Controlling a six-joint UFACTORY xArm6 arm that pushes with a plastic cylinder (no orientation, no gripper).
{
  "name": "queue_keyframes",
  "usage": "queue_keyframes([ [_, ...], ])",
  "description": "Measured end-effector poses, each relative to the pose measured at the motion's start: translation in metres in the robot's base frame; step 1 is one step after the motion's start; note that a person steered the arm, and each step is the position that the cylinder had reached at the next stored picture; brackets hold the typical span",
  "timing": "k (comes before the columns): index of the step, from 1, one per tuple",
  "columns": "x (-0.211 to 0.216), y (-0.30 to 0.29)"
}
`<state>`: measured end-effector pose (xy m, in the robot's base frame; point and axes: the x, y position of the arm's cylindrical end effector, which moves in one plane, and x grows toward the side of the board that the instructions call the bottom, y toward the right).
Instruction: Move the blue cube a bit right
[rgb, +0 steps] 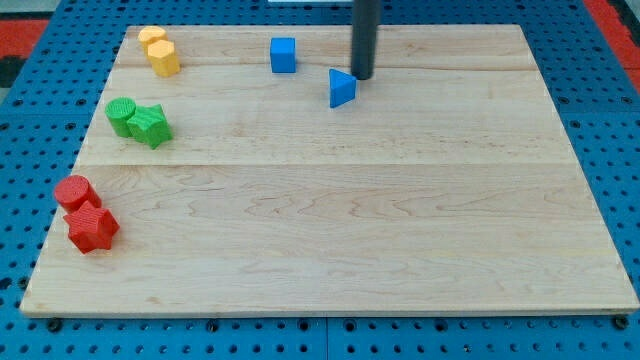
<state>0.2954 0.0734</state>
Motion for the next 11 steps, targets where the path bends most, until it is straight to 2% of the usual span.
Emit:
queue_keyframes([
  [1,0.016,0.014],
  [3,0.029,-0.084],
  [4,0.042,-0.054],
  [5,0.090,-0.106],
  [6,0.088,-0.184],
  [7,0.049,-0.206],
  [9,-0.021,-0.203],
  [11,-0.047,-0.156],
])
